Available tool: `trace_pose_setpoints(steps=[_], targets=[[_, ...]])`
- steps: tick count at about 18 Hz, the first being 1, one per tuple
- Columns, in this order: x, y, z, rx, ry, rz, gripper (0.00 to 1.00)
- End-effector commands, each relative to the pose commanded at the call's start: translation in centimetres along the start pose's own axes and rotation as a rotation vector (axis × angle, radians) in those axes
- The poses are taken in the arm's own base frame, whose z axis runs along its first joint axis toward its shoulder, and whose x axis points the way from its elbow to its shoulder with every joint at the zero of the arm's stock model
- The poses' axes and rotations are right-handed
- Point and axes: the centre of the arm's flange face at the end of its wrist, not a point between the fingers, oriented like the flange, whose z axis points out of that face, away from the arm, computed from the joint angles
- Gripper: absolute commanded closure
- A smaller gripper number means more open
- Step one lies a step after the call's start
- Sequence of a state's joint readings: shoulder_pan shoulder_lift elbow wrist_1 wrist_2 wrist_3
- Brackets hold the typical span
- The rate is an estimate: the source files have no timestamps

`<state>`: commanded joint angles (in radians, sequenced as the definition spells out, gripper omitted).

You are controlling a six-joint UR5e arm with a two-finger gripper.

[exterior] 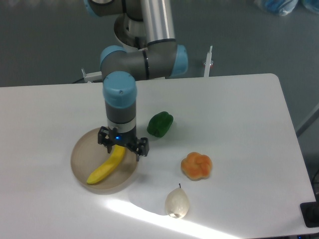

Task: Pick up the banana from the plate
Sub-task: 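Lower the gripper onto the banana's middle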

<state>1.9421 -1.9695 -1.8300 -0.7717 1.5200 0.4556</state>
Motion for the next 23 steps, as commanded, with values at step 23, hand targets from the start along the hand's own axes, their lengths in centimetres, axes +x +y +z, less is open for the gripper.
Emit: trace_pose_setpoints(steps=[23], targets=[[2.2,0.0,3.8,-0.063,-0.029,0.092,0.28]])
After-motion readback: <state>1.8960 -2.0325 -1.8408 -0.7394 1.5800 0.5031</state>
